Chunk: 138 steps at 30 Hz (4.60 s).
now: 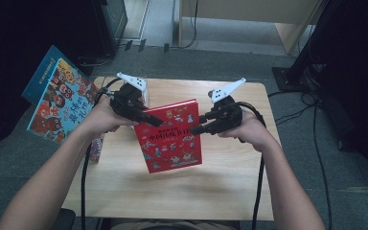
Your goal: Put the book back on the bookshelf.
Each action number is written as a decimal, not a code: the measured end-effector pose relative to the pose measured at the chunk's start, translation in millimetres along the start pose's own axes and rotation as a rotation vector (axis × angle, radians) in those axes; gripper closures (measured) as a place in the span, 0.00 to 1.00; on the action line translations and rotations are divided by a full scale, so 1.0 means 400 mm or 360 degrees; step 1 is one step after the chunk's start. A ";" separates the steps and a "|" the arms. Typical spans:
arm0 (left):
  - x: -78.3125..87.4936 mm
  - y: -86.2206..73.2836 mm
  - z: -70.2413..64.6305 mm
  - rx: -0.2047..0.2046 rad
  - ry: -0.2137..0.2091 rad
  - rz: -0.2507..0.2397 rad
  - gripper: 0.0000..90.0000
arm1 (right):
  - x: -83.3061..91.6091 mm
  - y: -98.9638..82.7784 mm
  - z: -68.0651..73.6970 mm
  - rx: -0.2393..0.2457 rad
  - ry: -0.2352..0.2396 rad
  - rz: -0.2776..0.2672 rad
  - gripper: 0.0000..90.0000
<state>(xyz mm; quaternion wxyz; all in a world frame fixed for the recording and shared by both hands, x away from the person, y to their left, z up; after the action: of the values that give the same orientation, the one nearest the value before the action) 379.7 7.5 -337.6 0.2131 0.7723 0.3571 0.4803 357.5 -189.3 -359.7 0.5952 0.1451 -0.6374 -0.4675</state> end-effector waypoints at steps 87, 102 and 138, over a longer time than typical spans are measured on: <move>0.252 -0.146 0.011 0.0583 0.0431 -0.0317 0.88 | -0.248 -0.406 -0.189 -0.0365 -0.0949 0.0177 0.41; 0.321 -0.206 -0.001 0.0687 0.0465 -0.0427 0.88 | -0.254 -0.435 -0.188 -0.0318 -0.1003 0.0037 0.39; 0.471 -0.319 0.002 0.0972 0.0639 -0.0639 0.88 | -0.257 -0.434 -0.190 -0.0337 -0.1018 0.0026 0.34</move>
<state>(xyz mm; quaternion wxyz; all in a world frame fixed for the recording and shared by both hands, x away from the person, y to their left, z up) 389.6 233.3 -312.8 -0.0102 0.6061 0.6610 0.4423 386.5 -235.7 -568.3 0.3806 -0.0768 -0.7409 -0.5480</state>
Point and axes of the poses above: each handheld gripper's, and its own axes: x roughly backward along the jaws, y roughly out of its top, z roughly to its left, the point moved 7 cm from there along -x, roughly forward along the jaws, and after that the axes turned 12 degrees about -y, right-handed, at the moved point
